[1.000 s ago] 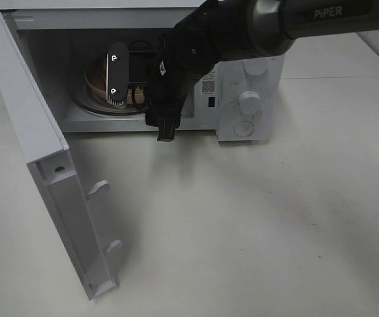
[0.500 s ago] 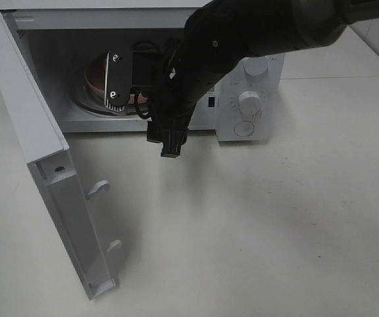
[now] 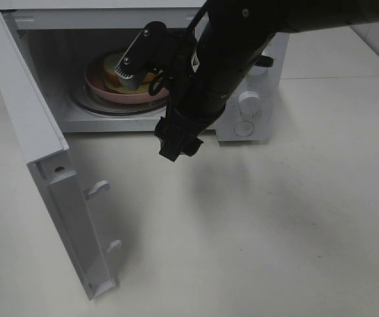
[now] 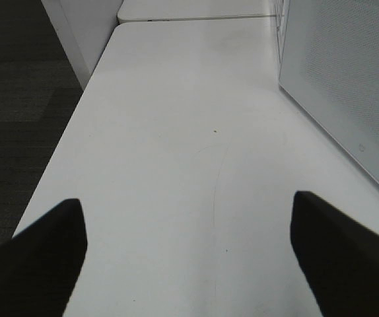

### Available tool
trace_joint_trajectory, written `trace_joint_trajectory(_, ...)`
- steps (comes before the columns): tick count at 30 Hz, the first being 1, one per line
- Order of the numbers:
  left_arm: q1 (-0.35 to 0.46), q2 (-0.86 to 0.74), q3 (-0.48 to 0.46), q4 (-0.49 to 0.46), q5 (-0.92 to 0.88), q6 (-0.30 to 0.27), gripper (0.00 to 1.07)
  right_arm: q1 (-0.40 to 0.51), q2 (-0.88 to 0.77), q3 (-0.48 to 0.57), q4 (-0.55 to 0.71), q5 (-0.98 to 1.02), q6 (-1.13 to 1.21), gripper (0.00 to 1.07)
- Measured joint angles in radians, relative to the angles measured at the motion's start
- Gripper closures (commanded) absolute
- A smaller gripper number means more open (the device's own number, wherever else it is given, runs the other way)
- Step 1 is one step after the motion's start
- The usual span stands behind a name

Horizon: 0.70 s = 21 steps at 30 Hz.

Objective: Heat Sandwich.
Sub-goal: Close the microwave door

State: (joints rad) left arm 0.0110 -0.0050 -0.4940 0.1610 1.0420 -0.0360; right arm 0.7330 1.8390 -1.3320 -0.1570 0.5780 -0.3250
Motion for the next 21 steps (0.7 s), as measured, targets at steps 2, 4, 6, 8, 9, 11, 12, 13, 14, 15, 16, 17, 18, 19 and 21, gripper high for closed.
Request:
trace_joint_trajectory(2, 0.0, 0.0, 0.0, 0.0, 0.0, 0.0, 0.29, 0.0, -0.021, 0.003, -0.011, 0.061, 0.122, 0.31)
trace_joint_trajectory(4, 0.0, 0.0, 0.0, 0.0, 0.0, 0.0, 0.29, 0.0, -0.028, 0.003, -0.013, 0.081, 0.155, 0.31)
trace_joint_trajectory(6, 0.0, 0.0, 0.0, 0.0, 0.0, 0.0, 0.29, 0.0, -0.061, 0.003, -0.014, 0.13, 0.278, 0.31)
trace_joint_trajectory(8, 0.0, 0.0, 0.0, 0.0, 0.0, 0.0, 0.29, 0.0, -0.09, 0.003, -0.015, 0.177, 0.391, 0.31)
trace_joint_trajectory(9, 0.0, 0.0, 0.0, 0.0, 0.0, 0.0, 0.29, 0.0, -0.09, 0.003, -0.015, 0.177, 0.391, 0.31)
trace_joint_trajectory(11, 0.0, 0.0, 0.0, 0.0, 0.0, 0.0, 0.29, 0.0, -0.109, 0.003, -0.015, 0.213, 0.463, 0.31)
trace_joint_trajectory(12, 0.0, 0.0, 0.0, 0.0, 0.0, 0.0, 0.29, -0.002, -0.12, 0.003, -0.015, 0.232, 0.501, 0.31)
trace_joint_trajectory(13, 0.0, 0.0, 0.0, 0.0, 0.0, 0.0, 0.29, -0.01, -0.142, 0.003, -0.011, 0.268, 0.574, 0.31)
trace_joint_trajectory(14, 0.0, 0.0, 0.0, 0.0, 0.0, 0.0, 0.29, -0.01, -0.142, 0.003, -0.011, 0.268, 0.574, 0.31)
trace_joint_trajectory(15, 0.0, 0.0, 0.0, 0.0, 0.0, 0.0, 0.29, -0.017, -0.151, 0.003, -0.01, 0.291, 0.608, 0.31)
trace_joint_trajectory(16, 0.0, 0.0, 0.0, 0.0, 0.0, 0.0, 0.29, -0.028, -0.158, 0.003, -0.01, 0.311, 0.63, 0.31)
trace_joint_trajectory(17, 0.0, 0.0, 0.0, 0.0, 0.0, 0.0, 0.29, -0.04, -0.166, 0.003, -0.01, 0.337, 0.652, 0.31)
trace_joint_trajectory(18, 0.0, 0.0, 0.0, 0.0, 0.0, 0.0, 0.29, -0.064, -0.177, 0.003, -0.01, 0.382, 0.676, 0.31)
trace_joint_trajectory(19, 0.0, 0.0, 0.0, 0.0, 0.0, 0.0, 0.29, -0.064, -0.177, 0.003, -0.01, 0.382, 0.676, 0.31)
trace_joint_trajectory(21, 0.0, 0.0, 0.0, 0.0, 0.0, 0.0, 0.29, -0.089, -0.186, 0.003, -0.012, 0.429, 0.688, 0.31)
